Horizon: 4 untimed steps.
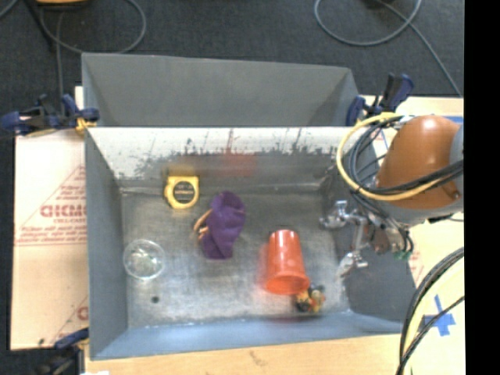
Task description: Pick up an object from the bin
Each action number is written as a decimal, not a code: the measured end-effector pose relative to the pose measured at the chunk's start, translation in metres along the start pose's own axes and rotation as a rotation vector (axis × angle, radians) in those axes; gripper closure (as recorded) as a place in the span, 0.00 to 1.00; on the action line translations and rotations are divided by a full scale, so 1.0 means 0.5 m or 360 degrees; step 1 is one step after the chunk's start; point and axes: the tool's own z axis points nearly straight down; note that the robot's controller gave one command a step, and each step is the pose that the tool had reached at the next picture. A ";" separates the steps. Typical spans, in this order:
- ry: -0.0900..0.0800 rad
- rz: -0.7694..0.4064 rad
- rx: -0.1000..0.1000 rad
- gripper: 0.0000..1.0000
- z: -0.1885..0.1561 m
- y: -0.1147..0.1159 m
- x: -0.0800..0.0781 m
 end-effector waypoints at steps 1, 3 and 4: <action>0.0010 -0.0365 -0.0008 0.00 -0.027 0.025 -0.069; 0.0005 -0.0284 -0.0010 0.00 0.006 0.150 0.028; 0.0014 -0.0420 -0.0010 0.00 -0.091 0.102 0.000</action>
Offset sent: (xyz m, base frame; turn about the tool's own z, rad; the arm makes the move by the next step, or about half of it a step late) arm -0.0448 0.0968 -0.0161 -0.1409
